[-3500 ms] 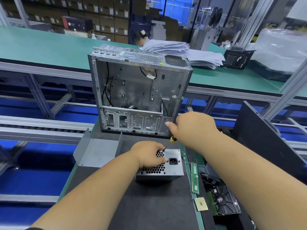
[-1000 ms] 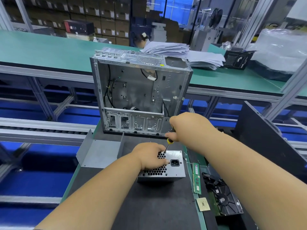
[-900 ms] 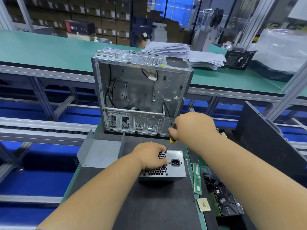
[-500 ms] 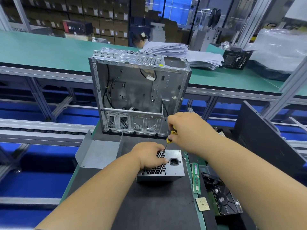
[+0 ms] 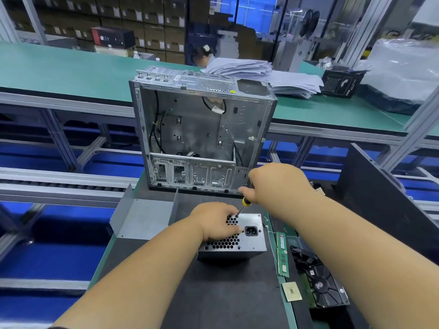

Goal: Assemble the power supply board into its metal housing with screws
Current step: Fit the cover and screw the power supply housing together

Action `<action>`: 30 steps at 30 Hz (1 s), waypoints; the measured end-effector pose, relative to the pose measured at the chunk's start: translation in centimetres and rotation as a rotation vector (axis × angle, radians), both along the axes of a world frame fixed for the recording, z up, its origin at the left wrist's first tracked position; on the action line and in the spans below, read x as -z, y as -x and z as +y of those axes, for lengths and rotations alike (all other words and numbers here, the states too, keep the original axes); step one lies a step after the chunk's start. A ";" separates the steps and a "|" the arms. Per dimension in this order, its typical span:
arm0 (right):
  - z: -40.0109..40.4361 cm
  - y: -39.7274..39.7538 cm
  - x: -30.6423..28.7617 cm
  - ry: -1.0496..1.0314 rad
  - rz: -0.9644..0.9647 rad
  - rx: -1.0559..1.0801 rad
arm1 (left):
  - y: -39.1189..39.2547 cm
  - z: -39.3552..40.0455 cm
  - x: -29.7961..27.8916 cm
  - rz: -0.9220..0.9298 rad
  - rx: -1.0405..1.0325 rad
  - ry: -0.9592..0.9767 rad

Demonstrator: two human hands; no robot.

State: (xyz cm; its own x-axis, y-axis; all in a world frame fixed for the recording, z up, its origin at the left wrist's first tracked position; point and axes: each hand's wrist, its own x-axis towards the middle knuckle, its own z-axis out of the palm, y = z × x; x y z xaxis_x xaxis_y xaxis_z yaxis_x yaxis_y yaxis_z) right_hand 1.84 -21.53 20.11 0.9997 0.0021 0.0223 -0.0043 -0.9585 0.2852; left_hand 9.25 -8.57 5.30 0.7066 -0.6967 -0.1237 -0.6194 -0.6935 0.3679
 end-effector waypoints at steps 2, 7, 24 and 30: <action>0.1 0.3 0.6 0.051 -0.075 0.070 | 0.0 0.0 0.1 -0.004 -0.008 0.013; 0.3 1.2 0.9 -0.187 -0.134 0.010 | -0.1 0.0 0.0 0.008 0.004 -0.012; -0.5 1.3 -0.3 -0.241 -0.009 -0.242 | 0.0 0.0 -0.1 -0.009 -0.001 -0.015; -0.3 0.3 0.8 -0.100 -0.073 -0.141 | 0.2 0.0 -0.2 -0.018 -0.004 -0.012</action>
State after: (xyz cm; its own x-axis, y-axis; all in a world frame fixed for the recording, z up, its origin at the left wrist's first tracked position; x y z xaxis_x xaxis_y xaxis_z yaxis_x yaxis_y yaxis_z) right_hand 1.56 -21.84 19.32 0.9854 0.1360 0.1023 0.1145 -0.9746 0.1925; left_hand 9.08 -8.59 5.54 0.7114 -0.6927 -0.1189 -0.6235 -0.7001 0.3481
